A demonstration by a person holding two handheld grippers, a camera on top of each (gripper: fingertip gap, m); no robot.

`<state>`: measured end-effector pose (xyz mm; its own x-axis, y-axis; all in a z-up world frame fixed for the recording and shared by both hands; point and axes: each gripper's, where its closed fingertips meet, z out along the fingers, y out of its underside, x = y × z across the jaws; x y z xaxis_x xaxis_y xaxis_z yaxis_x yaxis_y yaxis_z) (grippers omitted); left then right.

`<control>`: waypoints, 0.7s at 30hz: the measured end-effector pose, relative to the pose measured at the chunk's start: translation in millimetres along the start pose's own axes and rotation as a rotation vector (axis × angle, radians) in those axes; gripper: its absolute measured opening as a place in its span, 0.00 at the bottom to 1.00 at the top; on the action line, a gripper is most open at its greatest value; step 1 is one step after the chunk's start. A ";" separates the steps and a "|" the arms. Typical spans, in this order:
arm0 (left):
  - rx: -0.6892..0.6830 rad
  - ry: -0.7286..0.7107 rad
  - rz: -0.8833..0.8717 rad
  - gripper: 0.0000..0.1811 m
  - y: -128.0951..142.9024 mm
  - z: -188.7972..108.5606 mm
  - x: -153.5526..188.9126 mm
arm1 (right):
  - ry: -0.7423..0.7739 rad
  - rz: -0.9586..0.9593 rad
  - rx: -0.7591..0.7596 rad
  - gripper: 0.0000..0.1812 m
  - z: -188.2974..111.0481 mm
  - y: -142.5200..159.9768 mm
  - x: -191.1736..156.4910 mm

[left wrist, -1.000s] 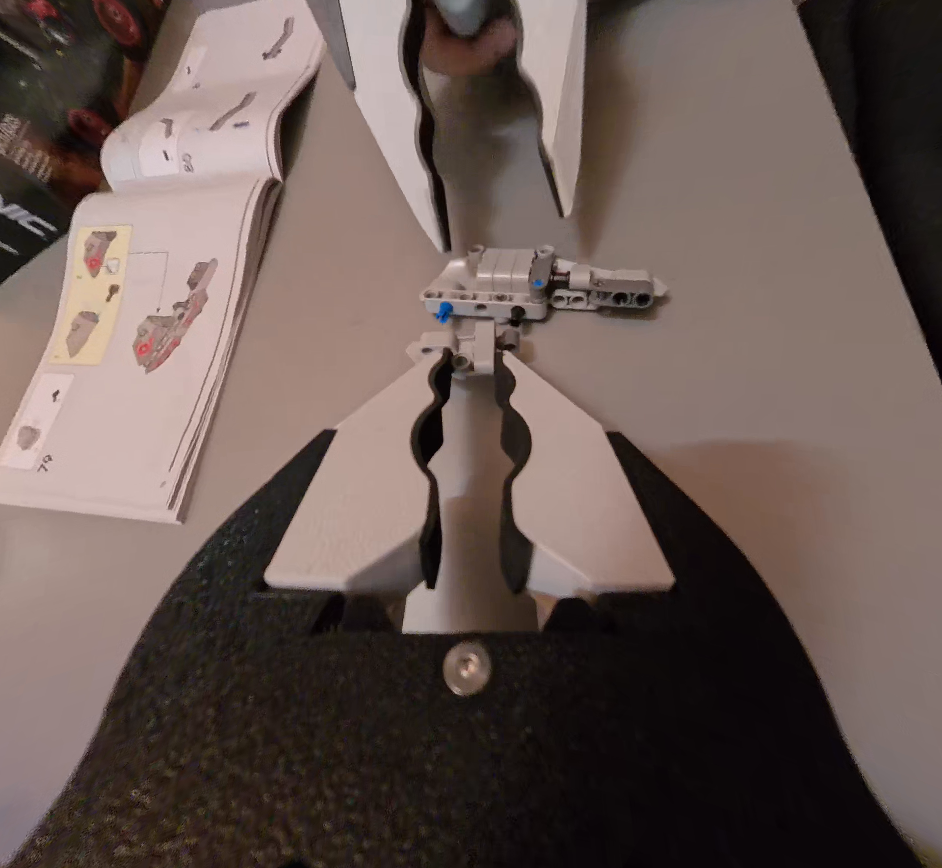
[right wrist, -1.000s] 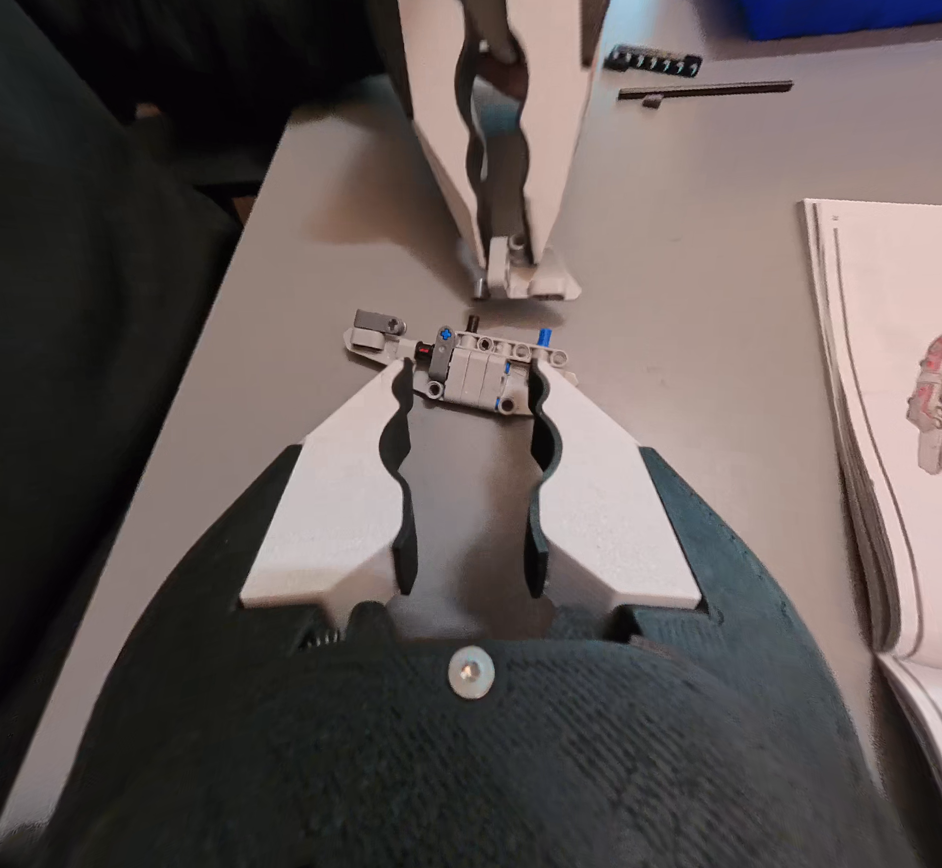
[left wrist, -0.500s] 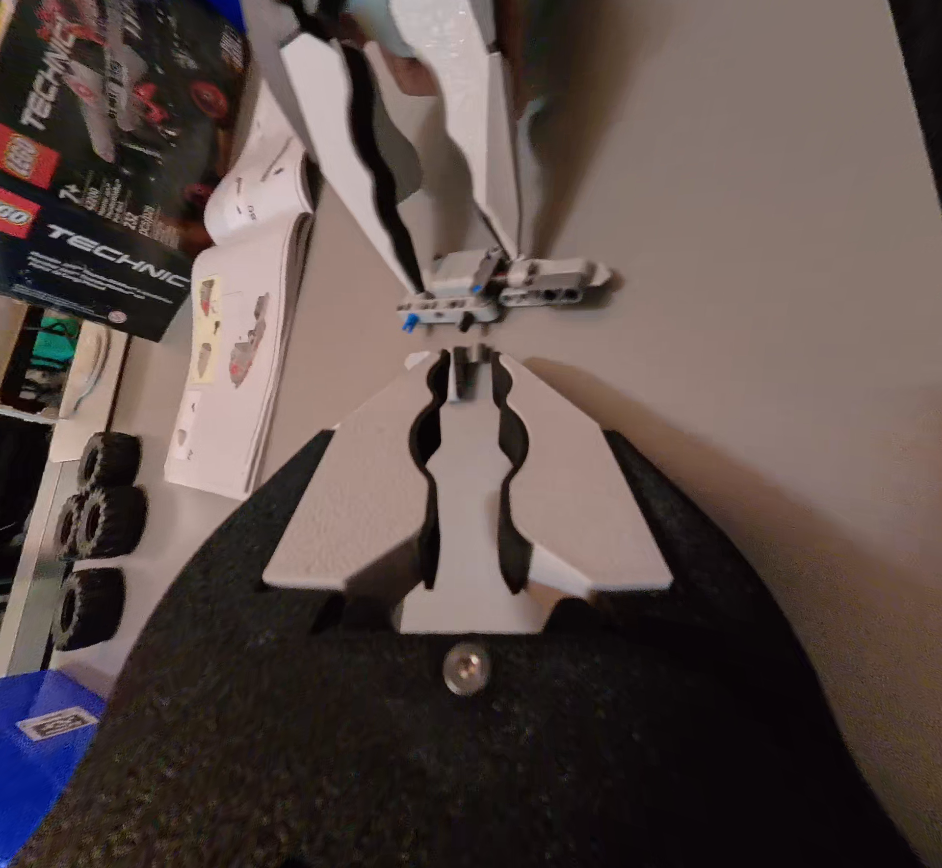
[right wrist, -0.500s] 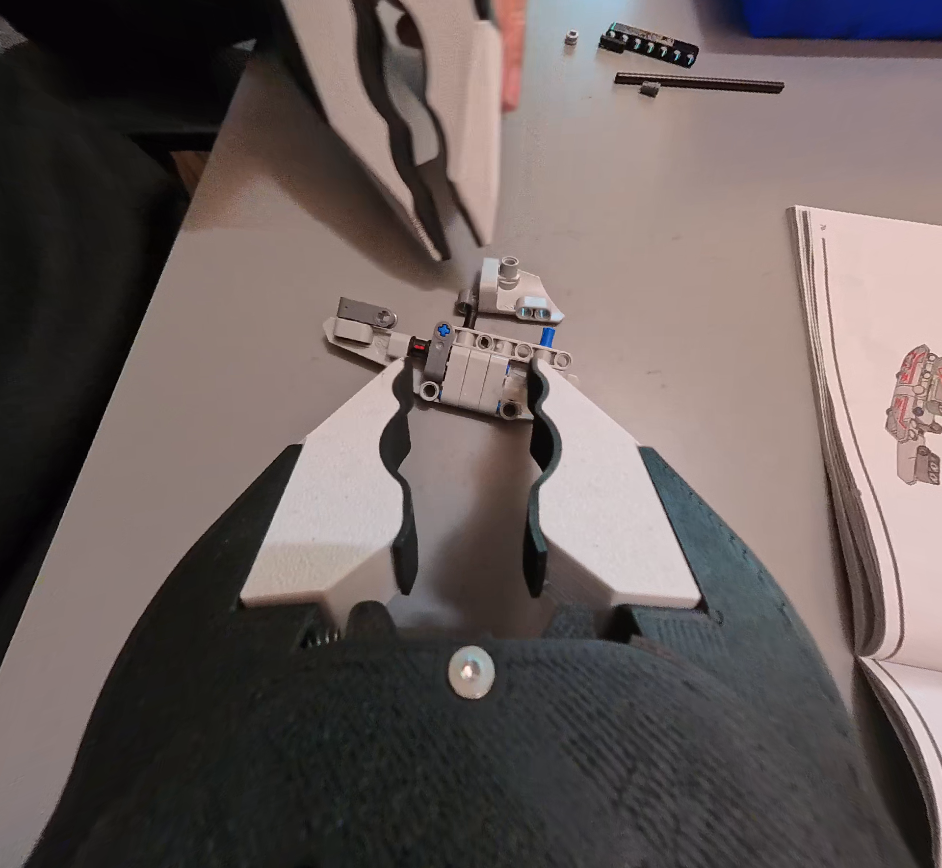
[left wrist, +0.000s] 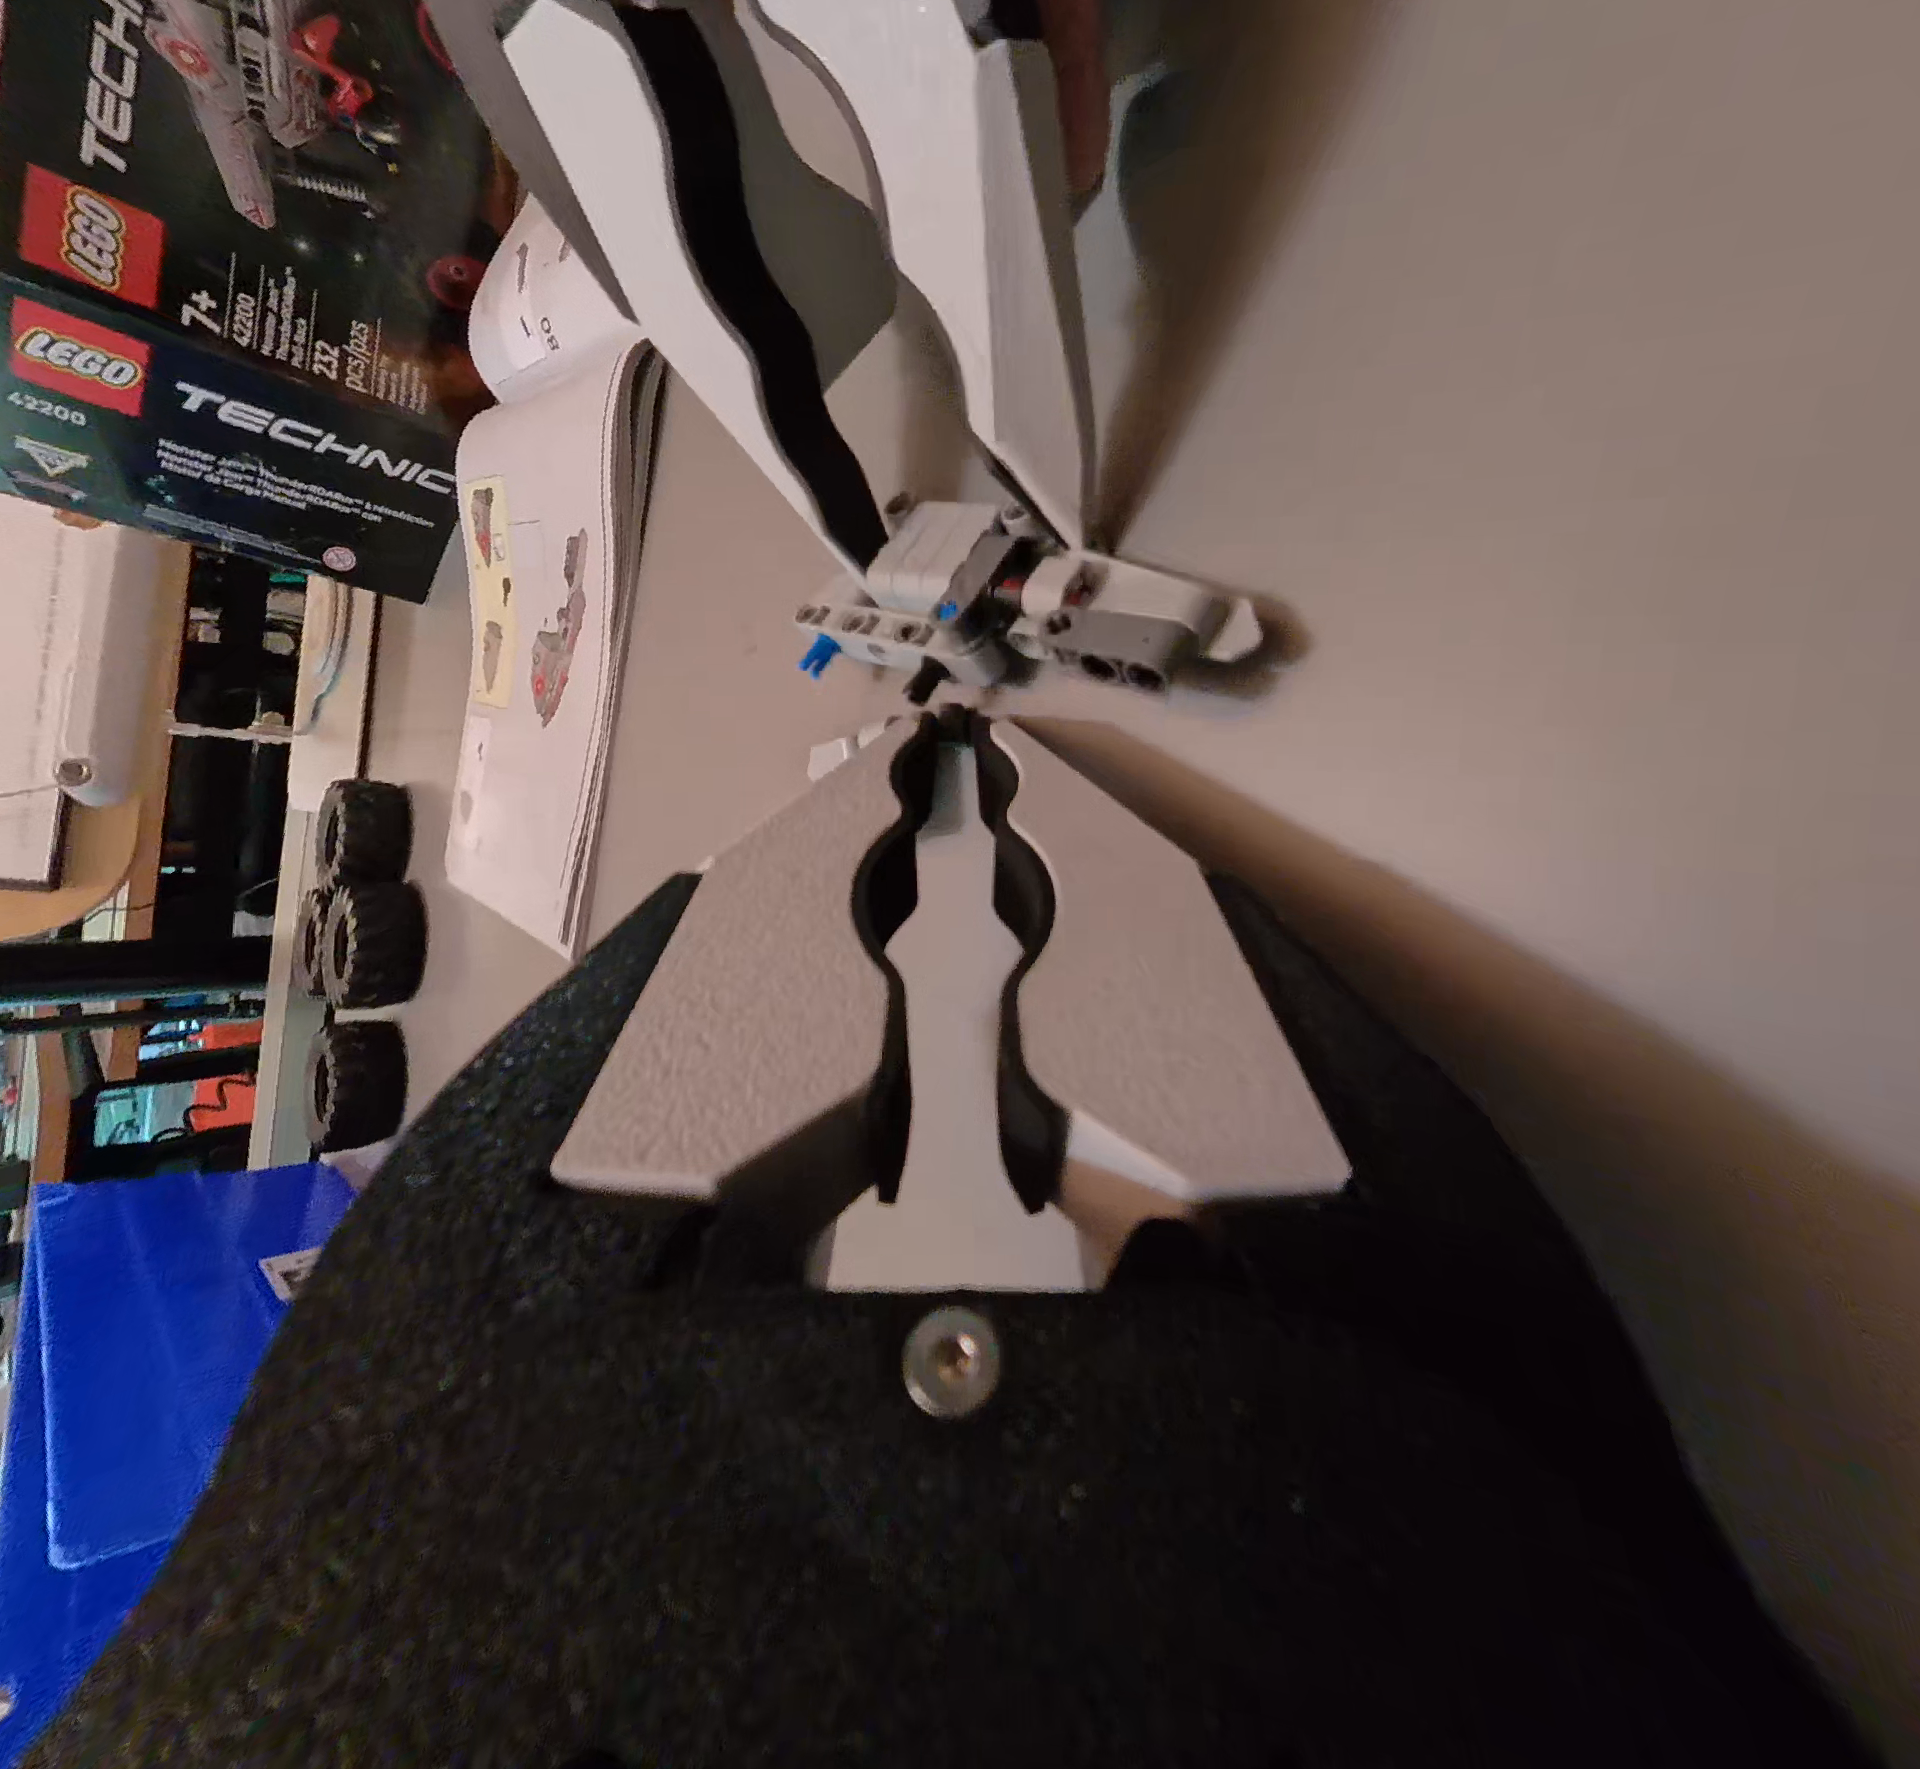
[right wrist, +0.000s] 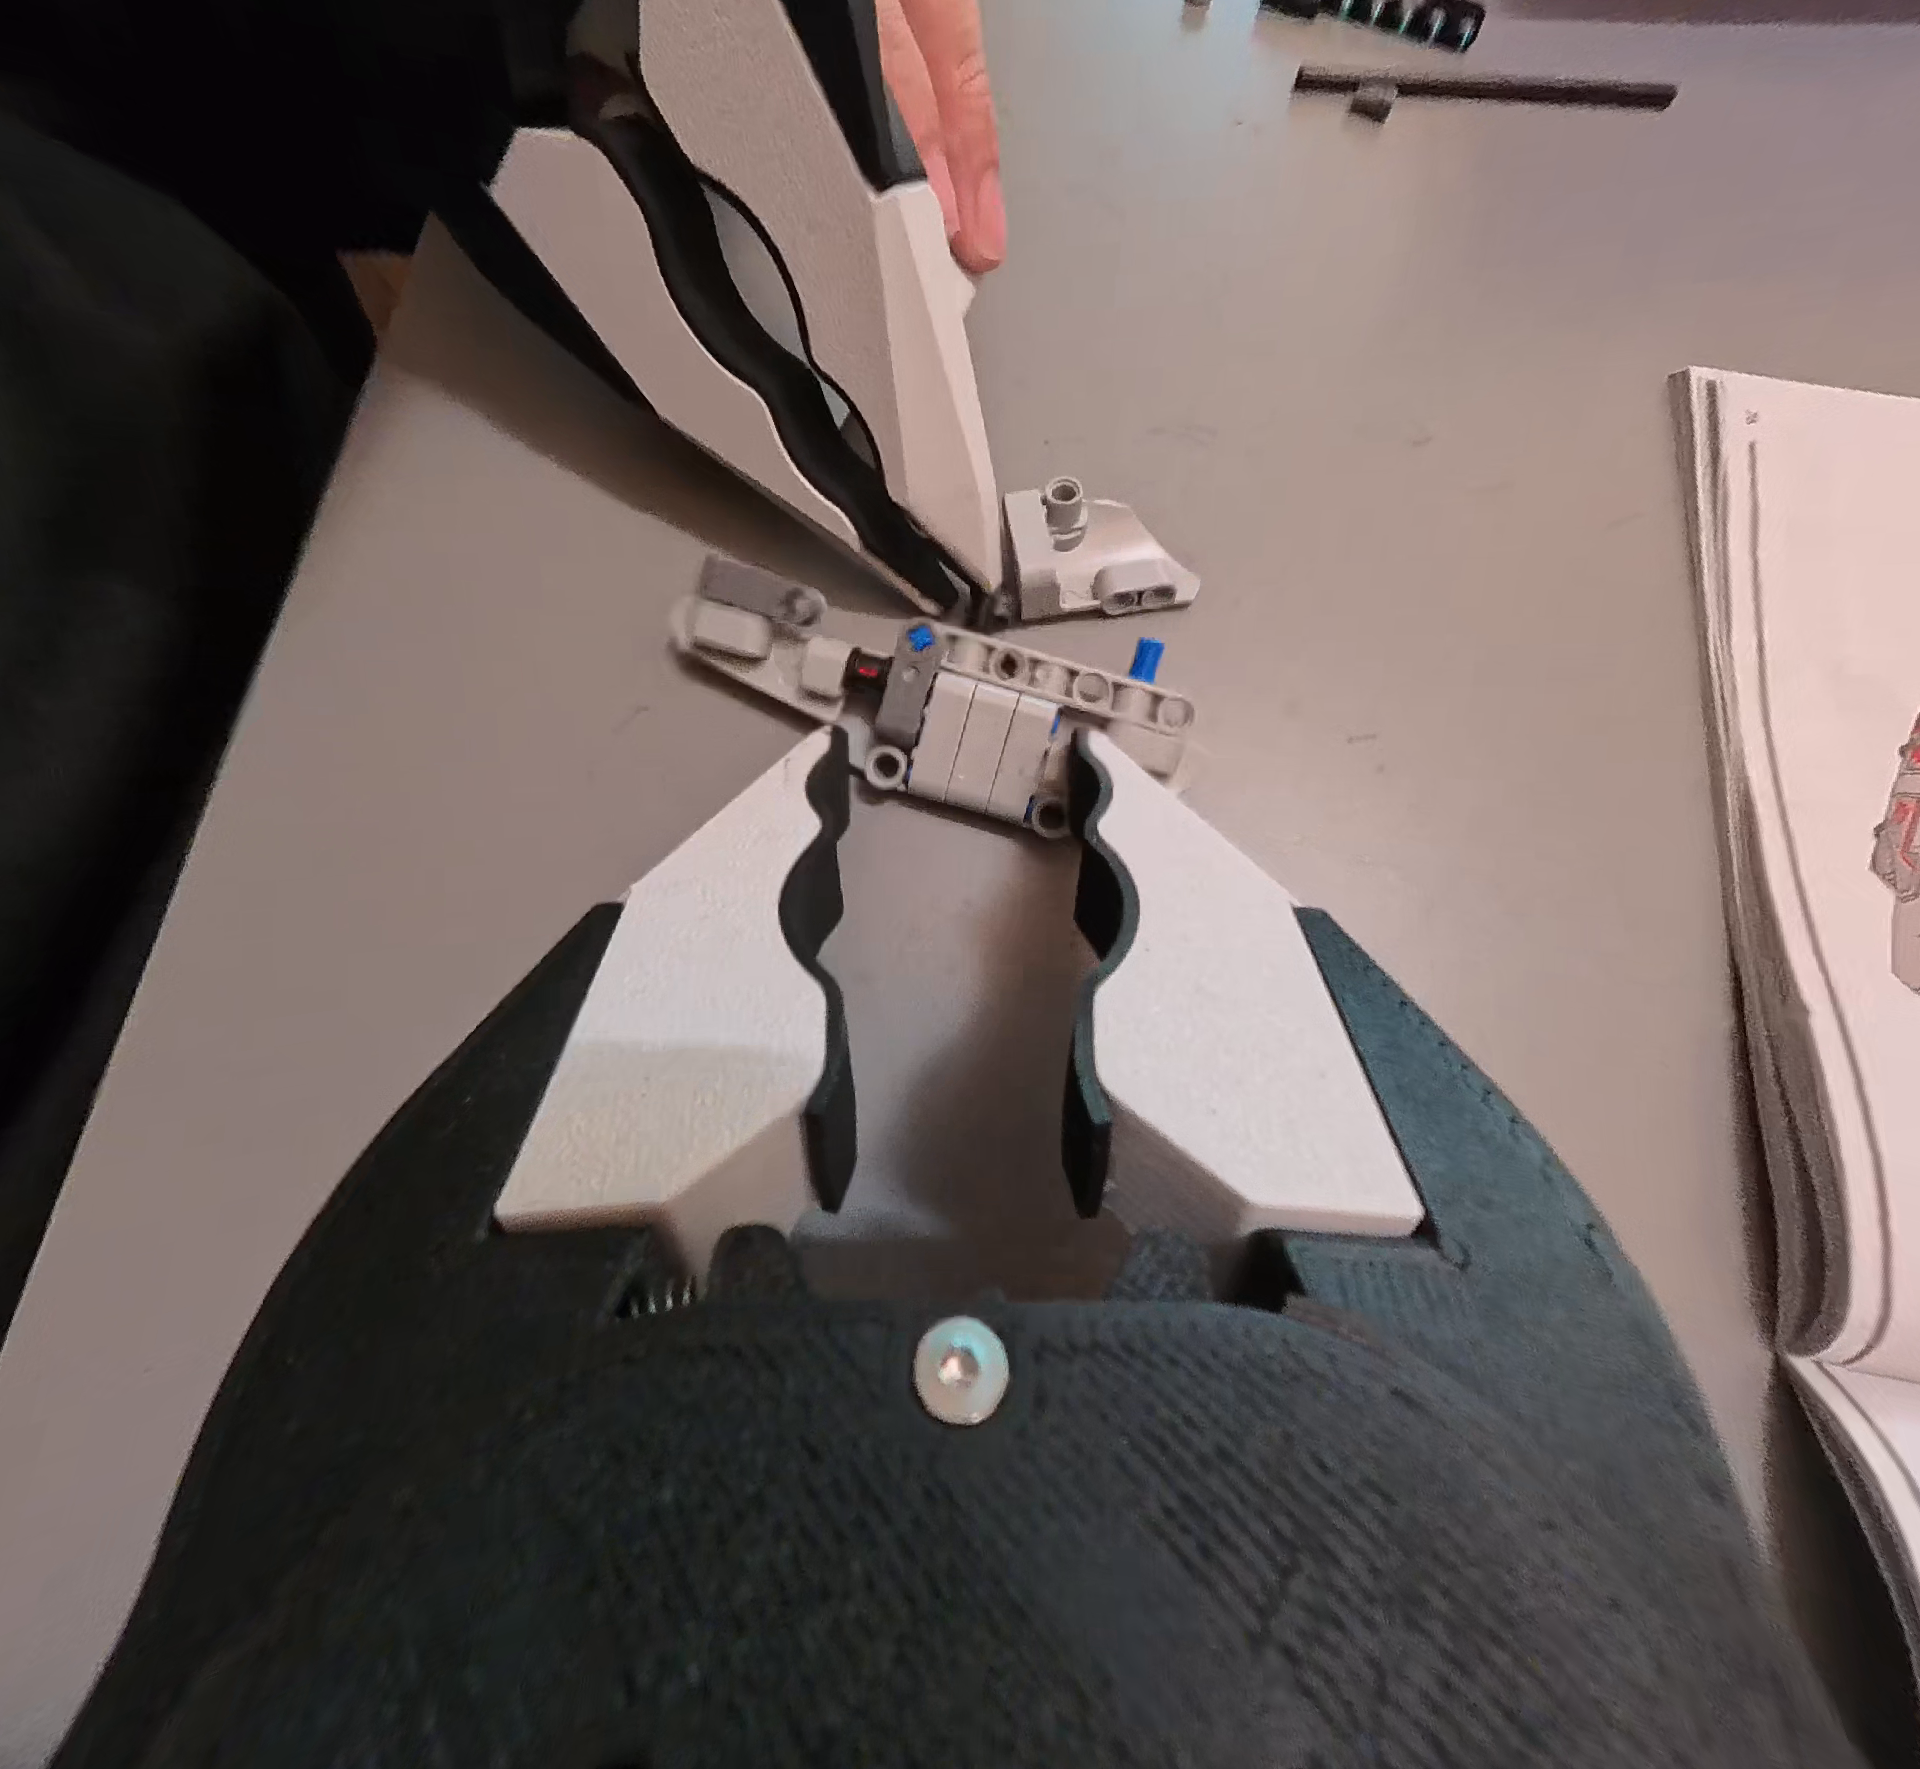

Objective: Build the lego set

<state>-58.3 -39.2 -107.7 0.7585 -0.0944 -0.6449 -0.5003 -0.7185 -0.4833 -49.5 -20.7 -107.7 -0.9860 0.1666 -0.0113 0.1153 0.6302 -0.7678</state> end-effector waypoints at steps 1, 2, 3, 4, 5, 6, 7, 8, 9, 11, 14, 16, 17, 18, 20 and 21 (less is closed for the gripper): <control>-0.005 -0.014 -0.009 0.01 0.3 0.5 -1.5 | 0.003 -0.011 -0.001 0.22 0.8 -0.5 -0.4; -0.010 -0.035 -0.015 0.00 1.0 1.0 -3.8 | 0.001 -0.020 -0.001 0.21 1.0 -0.4 -1.4; -0.011 -0.050 -0.017 0.00 1.7 1.3 -5.2 | 0.001 -0.022 -0.001 0.21 0.8 -0.4 -1.5; -0.018 -0.059 -0.017 0.00 3.7 1.6 -5.7 | -0.002 -0.021 -0.001 0.21 0.6 -0.3 -1.8; -0.029 -0.062 -0.016 0.00 6.7 2.6 -5.1 | -0.005 -0.019 -0.002 0.22 0.3 0.0 -1.8; -0.013 -0.062 -0.014 0.00 5.7 2.0 -4.5 | -0.010 -0.016 -0.004 0.25 -0.1 0.6 -2.2; 0.005 -0.044 -0.023 0.00 3.8 0.8 -1.9 | -0.018 -0.015 0.002 0.25 -0.8 0.1 -3.1; 0.018 -0.027 -0.036 0.00 2.4 -1.1 -0.2 | -0.017 -0.014 0.013 0.26 -2.1 -1.3 -2.8; 0.030 -0.027 -0.050 0.00 1.6 -4.2 -1.2 | -0.017 -0.013 0.028 0.26 -3.7 -3.1 -2.8; 0.059 -0.042 -0.112 0.00 1.5 -13.2 -9.1 | -0.034 -0.007 0.068 0.27 -8.4 -7.4 -4.5; 0.070 -0.032 -0.327 0.05 13.0 -19.2 -24.4 | -0.042 0.020 0.129 0.25 -16.7 -13.5 -3.5; 0.063 0.052 -0.416 0.10 21.0 -14.7 -22.1 | -0.037 0.037 0.126 0.25 -16.5 -12.8 -1.4; 0.068 0.083 -0.433 0.11 22.8 -11.6 -21.0 | -0.032 0.039 0.114 0.25 -14.4 -12.0 -1.3; 0.070 0.096 -0.446 0.12 23.8 -8.1 -21.7 | -0.029 0.035 0.096 0.26 -11.2 -11.0 -2.8; 0.074 0.152 -0.435 0.11 21.0 -2.1 -18.0 | -0.020 0.000 0.044 0.27 -3.6 -6.6 -7.5; 0.074 0.160 -0.419 0.11 19.4 1.4 -18.3 | -0.002 -0.022 0.011 0.27 0.2 -2.7 -7.5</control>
<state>-82.5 -50.4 -106.1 0.9539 0.0849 -0.2877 -0.1602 -0.6667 -0.7279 -42.5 -23.8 -105.6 -0.9884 0.1516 0.0047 0.0923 0.6255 -0.7747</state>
